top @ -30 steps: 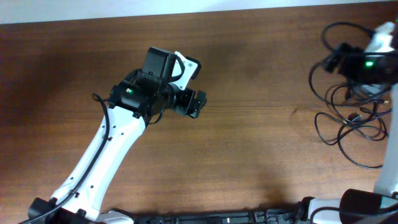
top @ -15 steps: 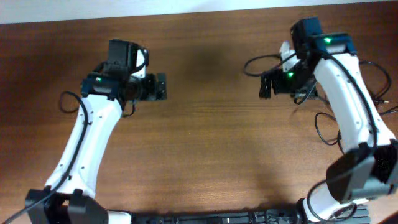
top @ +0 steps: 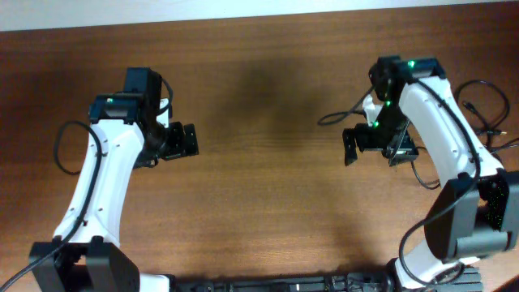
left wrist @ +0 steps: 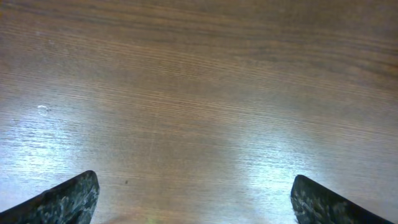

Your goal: Untangle cables

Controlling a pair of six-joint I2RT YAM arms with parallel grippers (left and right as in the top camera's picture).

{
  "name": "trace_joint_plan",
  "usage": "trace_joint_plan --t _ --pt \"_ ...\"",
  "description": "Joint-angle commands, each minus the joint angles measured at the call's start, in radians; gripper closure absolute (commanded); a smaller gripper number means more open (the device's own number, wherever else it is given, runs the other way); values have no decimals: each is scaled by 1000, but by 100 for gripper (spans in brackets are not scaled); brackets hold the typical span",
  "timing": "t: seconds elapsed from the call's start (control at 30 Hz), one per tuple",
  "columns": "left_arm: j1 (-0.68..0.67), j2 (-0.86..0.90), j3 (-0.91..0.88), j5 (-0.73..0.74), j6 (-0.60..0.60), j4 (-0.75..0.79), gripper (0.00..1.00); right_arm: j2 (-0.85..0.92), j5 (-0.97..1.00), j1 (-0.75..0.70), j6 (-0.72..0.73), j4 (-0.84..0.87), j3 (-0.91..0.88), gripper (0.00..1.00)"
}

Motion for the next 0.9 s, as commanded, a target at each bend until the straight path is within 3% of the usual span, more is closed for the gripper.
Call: trace_joint_plan --t 0.0,0.17,0.23,0.37,0.47,0.63,0.87 --pt "2 -42 -90 -7 -13 36 1 -116 8 5 20 89 -134 1" --pt "2 -282 -319 -8 -13 243 1 -439 8 5 88 316 -363 1" --pt "2 -459 -443 -11 -13 364 1 -629 10 5 87 385 -438 1" --pt "2 -818 -658 -16 -13 547 1 -995 72 5 87 453 -529 1" --pt "2 -995 -732 -44 -13 593 1 -1220 88 5 87 460 -546 1" --pt "2 -1095 -733 -45 -13 567 1 -1384 88 5 87 458 -546 1" --pt "2 -1093 -733 -44 -13 567 1 -1397 88 5 87 455 -546 1"
